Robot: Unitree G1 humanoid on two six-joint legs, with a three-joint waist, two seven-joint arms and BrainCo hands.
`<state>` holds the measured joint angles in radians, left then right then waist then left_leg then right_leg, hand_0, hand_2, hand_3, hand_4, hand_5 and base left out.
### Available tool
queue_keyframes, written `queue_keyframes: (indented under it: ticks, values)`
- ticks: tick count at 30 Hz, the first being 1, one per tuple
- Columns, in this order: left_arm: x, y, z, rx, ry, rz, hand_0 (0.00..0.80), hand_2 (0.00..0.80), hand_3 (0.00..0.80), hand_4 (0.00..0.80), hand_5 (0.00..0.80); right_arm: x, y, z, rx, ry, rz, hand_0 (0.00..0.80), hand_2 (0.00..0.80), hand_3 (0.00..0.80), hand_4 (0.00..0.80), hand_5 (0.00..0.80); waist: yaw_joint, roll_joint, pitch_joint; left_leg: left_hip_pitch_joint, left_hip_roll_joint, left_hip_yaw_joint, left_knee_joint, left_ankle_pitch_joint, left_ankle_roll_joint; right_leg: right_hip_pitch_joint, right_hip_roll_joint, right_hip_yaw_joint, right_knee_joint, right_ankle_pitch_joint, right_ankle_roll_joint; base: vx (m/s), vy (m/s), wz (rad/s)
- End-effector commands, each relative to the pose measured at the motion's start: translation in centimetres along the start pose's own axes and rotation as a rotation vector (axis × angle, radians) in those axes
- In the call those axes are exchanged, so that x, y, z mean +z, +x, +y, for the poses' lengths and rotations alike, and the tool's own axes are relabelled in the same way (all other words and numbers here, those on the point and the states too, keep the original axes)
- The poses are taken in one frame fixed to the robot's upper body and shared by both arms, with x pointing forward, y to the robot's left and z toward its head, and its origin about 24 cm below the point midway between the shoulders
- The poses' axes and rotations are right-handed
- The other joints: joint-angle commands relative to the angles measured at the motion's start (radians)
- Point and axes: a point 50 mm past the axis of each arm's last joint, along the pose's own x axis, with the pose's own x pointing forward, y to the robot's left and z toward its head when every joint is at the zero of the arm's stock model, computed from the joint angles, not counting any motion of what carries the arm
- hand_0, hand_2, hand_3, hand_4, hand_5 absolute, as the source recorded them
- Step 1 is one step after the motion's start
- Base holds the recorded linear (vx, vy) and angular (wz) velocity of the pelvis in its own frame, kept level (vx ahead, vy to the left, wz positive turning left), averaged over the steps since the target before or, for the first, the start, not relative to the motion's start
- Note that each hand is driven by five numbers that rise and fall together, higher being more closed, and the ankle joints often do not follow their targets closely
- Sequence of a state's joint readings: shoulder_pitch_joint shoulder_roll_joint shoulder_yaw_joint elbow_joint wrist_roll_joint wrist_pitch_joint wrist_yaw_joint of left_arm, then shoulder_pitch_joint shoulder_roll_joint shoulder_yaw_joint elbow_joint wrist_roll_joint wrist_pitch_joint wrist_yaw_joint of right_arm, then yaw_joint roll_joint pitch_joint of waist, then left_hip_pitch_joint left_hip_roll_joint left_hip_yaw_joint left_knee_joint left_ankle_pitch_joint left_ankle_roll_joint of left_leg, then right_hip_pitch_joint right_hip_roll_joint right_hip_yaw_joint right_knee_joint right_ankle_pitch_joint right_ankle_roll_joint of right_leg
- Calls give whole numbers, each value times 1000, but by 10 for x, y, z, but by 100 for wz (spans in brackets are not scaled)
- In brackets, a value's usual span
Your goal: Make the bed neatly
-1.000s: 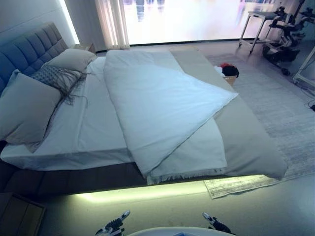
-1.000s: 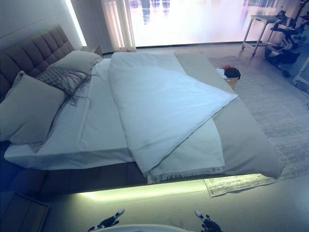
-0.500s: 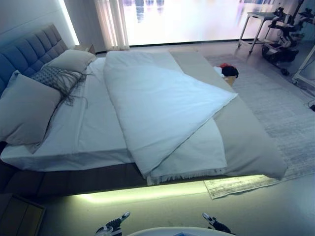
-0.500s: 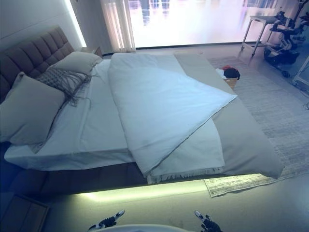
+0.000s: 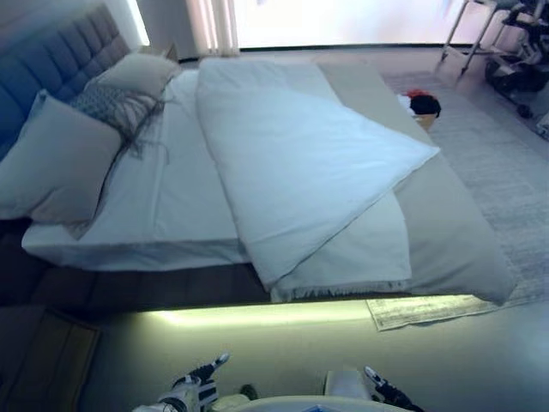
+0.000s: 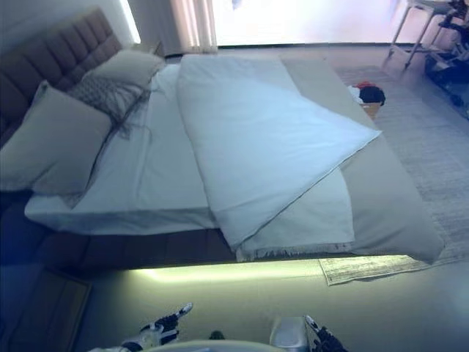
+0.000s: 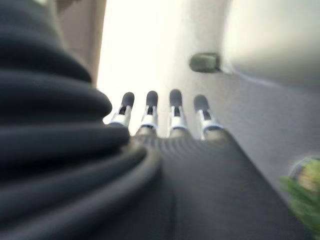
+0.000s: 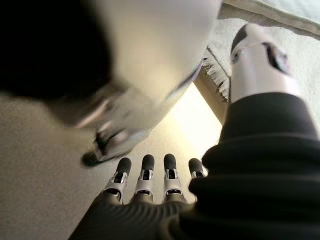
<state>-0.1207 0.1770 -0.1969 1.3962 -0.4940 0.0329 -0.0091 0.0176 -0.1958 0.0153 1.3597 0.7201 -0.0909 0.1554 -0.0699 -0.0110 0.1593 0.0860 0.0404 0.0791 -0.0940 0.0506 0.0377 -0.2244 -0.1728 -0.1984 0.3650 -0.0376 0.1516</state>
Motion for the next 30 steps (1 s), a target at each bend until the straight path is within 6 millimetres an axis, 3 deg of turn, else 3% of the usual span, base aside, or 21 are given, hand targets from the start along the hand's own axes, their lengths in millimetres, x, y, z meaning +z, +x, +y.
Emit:
queue_keyframes:
  ticks: [1, 3, 5, 8, 10, 11, 13, 14, 16, 18, 22, 23, 26, 30]
  values:
    - [-3, 0, -14, -40, -2, -7, 0, 0, 0, 0, 0, 16, 5, 13, 20, 69, -45, 0, 0, 0, 0, 0, -27, -10, 10, 106, -82, 9, 22, -152, 1, -63, 4, 20, -322, 265, -1, 252, -228, 52]
    - [-1, 0, -14, -35, -22, -23, 0, 0, 0, 0, 0, 15, 5, 15, 29, 88, -41, 0, 0, 0, 0, 0, -31, -15, 16, 118, -80, 16, 46, -187, 7, -60, 9, 17, -375, 275, -8, 267, -200, 45]
    - [-5, 0, -14, -45, -29, -30, 0, 0, 0, 0, 0, 11, 5, 16, 28, 98, -36, 0, 0, 0, 0, 0, -30, -24, 14, 138, -87, 26, 68, -214, 13, -34, 6, 9, -349, 277, -13, 334, -207, 40]
    - [-14, 0, -17, -50, -65, -28, 0, 0, 0, 0, 0, 0, 3, 12, 19, 32, 7, 0, 0, 0, 0, 0, -42, -26, -18, 179, -71, 28, 147, -246, 0, 19, 25, 34, -303, 257, -32, 432, -216, -4]
    - [-18, -1, -15, -47, -83, -20, 0, 0, 0, 0, 0, 0, 3, 13, 54, 2, -1, 0, 0, 0, 0, 0, -45, -18, -40, 187, -33, 41, 223, -172, -33, 49, 49, 31, -309, 239, -62, 329, -191, -47]
    - [-20, -1, -13, -44, -94, -17, 0, 0, 0, 0, 0, 3, 3, 17, 85, -19, -6, 0, 0, 0, 0, 0, -42, -15, -50, 169, -8, 51, 305, -99, -59, 82, 66, 27, -327, 225, -85, 282, -212, -32]
    - [-22, -1, -11, -34, -137, -23, 0, 0, 0, 0, 0, 9, 4, 23, 133, -48, -21, 0, 0, 0, 0, 0, -31, -30, -53, 84, 17, 66, 511, -14, -85, 134, 79, 32, -339, 191, -128, 270, -220, -2]
    - [-21, -1, -10, -30, -158, -27, 0, 0, 0, 0, 0, 14, 5, 26, 152, -69, -35, 0, 0, 0, 0, 0, -18, -34, -44, 11, 32, 70, 612, 0, -93, 167, 86, 31, -337, 170, -148, 253, -169, -13]
    - [-18, -1, -8, -24, -165, -30, 0, 0, 0, 0, 0, 21, 5, 28, 156, -101, -46, 0, 0, 0, 0, 0, 8, -42, -26, -84, 51, 72, 630, -10, -87, 223, 87, 27, -334, 135, -161, 207, -49, -31]
    - [-17, -1, -6, -20, -189, -33, 0, 0, 0, 0, 0, 27, 6, 29, 150, -115, -56, 0, 0, 0, 0, 0, 23, -40, -17, -78, 64, 70, 513, -29, -78, 265, 86, 35, -344, 114, -150, 230, 133, -44]
    - [-17, -1, -5, -6, -188, -23, 0, 0, 0, 0, 0, 40, 7, 34, 152, -107, -94, 0, 0, 0, 0, 0, 60, -17, -18, -111, 99, 17, 162, 68, -112, 331, 90, 80, -385, 86, -126, 265, 235, -35]
    - [-18, -1, -5, -7, -172, -15, 0, 0, 0, 0, 0, 43, 7, 33, 146, -100, -104, 0, 0, 0, 0, 0, 67, -20, -14, -122, 101, 21, 157, 73, -119, 351, 81, 79, -391, 76, -124, 230, 190, -19]
    - [-21, -1, -4, 7, -126, 17, 0, 0, 0, 0, 0, 46, 7, 31, 116, -61, -134, 0, 0, 0, 0, 0, 63, -17, -39, -78, 72, 33, 134, 3, -105, 345, 35, 44, -383, 71, -95, 184, 161, -35]
    - [-23, -2, 8, 37, -98, 37, 0, 0, 0, 0, 0, 50, 6, 27, 86, -31, -187, 0, 0, 0, 0, 0, 53, 4, -59, -6, 64, 41, 73, -13, -100, 331, 14, 20, -381, 82, -68, 136, 89, -39]
